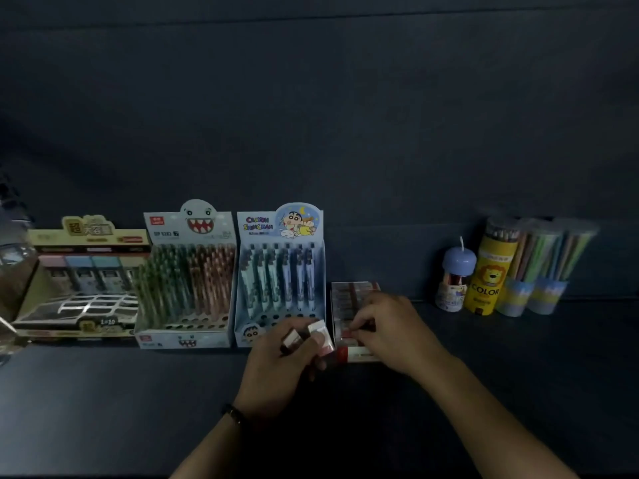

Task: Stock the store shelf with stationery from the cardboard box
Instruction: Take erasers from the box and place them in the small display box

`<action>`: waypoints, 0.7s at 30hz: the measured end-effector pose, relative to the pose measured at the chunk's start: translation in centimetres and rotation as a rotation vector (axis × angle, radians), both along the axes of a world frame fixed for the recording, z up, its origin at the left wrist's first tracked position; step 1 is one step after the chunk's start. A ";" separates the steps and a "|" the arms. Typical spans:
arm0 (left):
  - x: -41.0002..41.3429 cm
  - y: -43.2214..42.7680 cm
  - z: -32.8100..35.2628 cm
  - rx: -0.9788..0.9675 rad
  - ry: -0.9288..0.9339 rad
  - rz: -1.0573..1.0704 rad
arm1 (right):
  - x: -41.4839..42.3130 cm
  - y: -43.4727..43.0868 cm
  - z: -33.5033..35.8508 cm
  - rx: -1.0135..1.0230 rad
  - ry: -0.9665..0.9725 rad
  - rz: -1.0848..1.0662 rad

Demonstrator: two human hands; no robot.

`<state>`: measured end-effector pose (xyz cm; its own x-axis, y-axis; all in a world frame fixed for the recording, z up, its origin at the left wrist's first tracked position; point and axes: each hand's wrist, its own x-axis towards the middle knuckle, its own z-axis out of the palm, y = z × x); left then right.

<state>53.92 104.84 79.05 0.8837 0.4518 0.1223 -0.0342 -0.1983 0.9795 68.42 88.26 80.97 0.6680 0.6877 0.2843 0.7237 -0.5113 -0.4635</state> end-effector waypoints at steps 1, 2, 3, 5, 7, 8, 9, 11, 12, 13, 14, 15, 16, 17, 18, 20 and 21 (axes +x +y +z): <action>0.3 0.1 0.2 -0.009 -0.005 -0.011 | -0.2 0.0 0.0 -0.015 -0.006 0.001; 0.5 0.2 0.3 -0.020 -0.017 -0.023 | -0.3 0.0 0.2 -0.030 -0.012 0.003; 0.7 0.2 0.4 -0.028 -0.030 -0.034 | -0.4 -0.1 0.4 -0.044 -0.014 0.005; 1.2 0.2 0.7 -0.038 -0.050 -0.054 | -0.5 -0.5 0.7 -0.064 0.012 0.004; 1.6 0.2 1.2 -0.057 -0.060 -0.075 | -0.7 -1.0 1.0 -0.027 0.066 -0.010; 1.8 0.1 1.4 -0.067 -0.065 -0.085 | -1.0 -1.3 1.2 0.040 0.082 -0.021; 2.0 -0.1 1.7 -0.075 -0.069 -0.100 | -1.4 -1.6 1.2 0.137 0.082 -0.027; 2.3 -0.5 1.9 -0.092 -0.075 -0.127 | -2.6 -2.0 1.1 0.322 0.040 -0.008; 2.5 -0.6 1.9 -0.093 -0.079 -0.128 | -3.2 -2.0 1.1 0.371 0.010 0.014; 2.6 -0.8 1.9 -0.079 -0.085 -0.124 | -3.6 -2.0 1.0 0.395 -0.016 0.037; 2.8 -1.0 1.9 -0.051 -0.098 -0.118 | -3.8 -1.9 0.8 0.406 -0.034 0.047; 3.0 -1.2 1.8 -0.026 -0.111 -0.125 | -3.8 -1.8 0.5 0.415 -0.047 0.040; 3.1 -1.3 1.9 -0.015 -0.123 -0.148 | -3.6 -1.8 0.3 0.424 -0.063 0.024; 3.2 -1.5 1.9 -0.013 -0.131 -0.170 | -3.4 -2.0 0.1 0.430 -0.085 0.008; 3.3 -1.6 1.8 -0.004 -0.139 -0.185 | -3.1 -2.2 0.1 0.427 -0.110 -0.005; 3.4 -1.6 1.4 0.105 -0.173 -0.154 | -2.3 -3.2 0.3 0.400 -0.130 -0.030; 3.2 -1.3 0.9 0.198 -0.183 -0.108 | -1.9 -3.8 0.5 0.382 -0.114 -0.052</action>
